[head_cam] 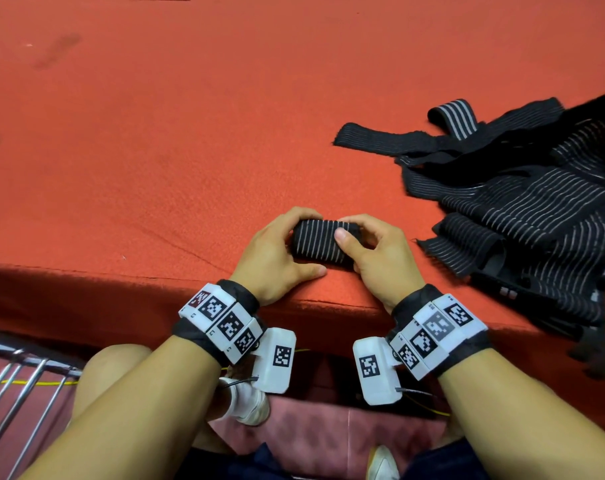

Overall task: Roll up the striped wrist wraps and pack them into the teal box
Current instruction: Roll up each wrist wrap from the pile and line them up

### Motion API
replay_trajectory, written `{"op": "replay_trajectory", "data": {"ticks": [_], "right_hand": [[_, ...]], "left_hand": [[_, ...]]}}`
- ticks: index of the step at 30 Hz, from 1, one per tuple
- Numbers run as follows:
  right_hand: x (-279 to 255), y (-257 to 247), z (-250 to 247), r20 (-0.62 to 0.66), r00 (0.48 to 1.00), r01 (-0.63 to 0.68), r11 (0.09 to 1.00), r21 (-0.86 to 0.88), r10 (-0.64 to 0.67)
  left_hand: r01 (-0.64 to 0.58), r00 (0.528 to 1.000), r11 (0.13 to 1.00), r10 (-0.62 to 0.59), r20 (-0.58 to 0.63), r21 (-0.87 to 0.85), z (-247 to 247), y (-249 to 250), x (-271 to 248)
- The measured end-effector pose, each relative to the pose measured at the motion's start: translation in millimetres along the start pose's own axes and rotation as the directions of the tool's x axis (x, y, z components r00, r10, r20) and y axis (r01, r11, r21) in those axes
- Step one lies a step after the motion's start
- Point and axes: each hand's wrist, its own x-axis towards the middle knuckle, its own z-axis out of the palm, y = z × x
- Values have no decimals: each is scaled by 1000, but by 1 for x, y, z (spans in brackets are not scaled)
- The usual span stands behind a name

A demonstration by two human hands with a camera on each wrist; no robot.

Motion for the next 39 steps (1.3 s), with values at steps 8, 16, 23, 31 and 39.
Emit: {"op": "replay_trajectory", "data": {"ticks": [8, 16, 23, 31, 39], "right_hand": [[1, -7, -1, 10, 997, -74, 996, 50, 74], [-5, -3, -10, 190, 981, -2, 988, 152, -27], [-4, -1, -7, 163, 987, -27, 975, 219, -10], [-7, -11, -4, 213, 977, -54, 981, 187, 13], [0, -29, 9, 4, 989, -148, 985, 91, 148]], "left_hand": [[7, 1000, 997, -9, -29, -71, 1, -3, 0], [130, 984, 956, -157, -85, -263, 3, 3, 0], [50, 995, 972, -67, -68, -231, 3, 2, -1], [13, 998, 951, -30, -51, -308, 3, -5, -2], [129, 970, 868, -210, -119, -479, -1, 5, 2]]}}
